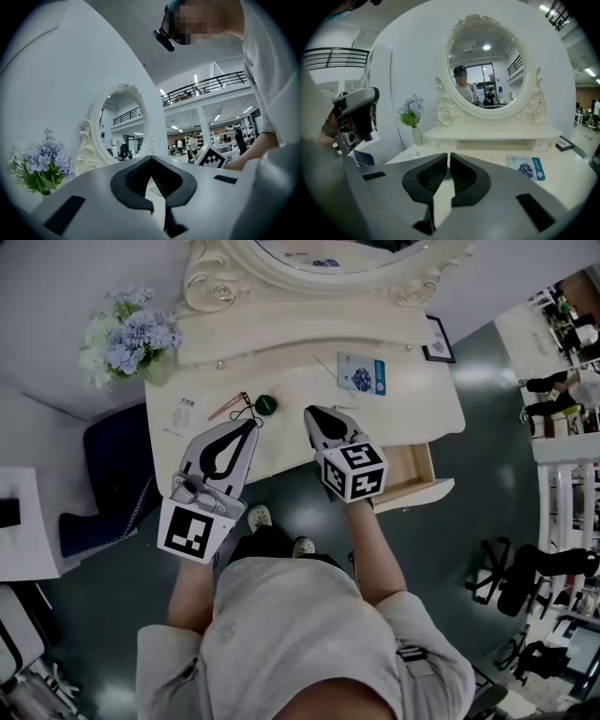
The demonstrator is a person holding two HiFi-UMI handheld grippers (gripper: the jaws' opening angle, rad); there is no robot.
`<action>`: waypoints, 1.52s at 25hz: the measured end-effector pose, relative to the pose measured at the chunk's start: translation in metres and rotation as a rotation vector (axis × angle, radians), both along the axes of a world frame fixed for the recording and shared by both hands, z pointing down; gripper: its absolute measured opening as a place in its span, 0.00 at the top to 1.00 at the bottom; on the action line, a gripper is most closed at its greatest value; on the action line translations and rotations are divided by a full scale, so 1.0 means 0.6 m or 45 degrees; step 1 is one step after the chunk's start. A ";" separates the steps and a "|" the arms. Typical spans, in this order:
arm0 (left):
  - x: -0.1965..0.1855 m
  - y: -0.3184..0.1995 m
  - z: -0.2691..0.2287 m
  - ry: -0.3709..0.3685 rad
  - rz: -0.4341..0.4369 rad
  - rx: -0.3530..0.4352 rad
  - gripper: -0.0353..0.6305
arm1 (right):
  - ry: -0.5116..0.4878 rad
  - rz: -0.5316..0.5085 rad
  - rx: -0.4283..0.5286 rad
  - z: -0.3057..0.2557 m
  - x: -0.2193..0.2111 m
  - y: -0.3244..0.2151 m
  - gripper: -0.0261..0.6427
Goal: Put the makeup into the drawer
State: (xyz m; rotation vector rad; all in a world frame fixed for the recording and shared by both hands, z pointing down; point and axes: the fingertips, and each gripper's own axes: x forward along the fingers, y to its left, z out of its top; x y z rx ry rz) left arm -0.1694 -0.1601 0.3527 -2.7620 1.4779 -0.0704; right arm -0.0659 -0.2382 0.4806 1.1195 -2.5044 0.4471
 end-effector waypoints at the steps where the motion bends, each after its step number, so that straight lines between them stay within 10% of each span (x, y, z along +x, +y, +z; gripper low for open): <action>1: -0.004 -0.004 0.004 0.003 0.003 -0.006 0.93 | 0.008 -0.001 -0.023 0.012 -0.003 -0.003 0.93; 24: -0.048 -0.042 0.060 0.012 -0.001 -0.109 0.93 | 0.261 -0.044 -0.288 0.193 -0.048 -0.074 0.69; 38: -0.063 -0.045 0.071 0.011 -0.044 -0.132 0.93 | 0.384 -0.009 -0.274 0.219 -0.052 -0.094 0.77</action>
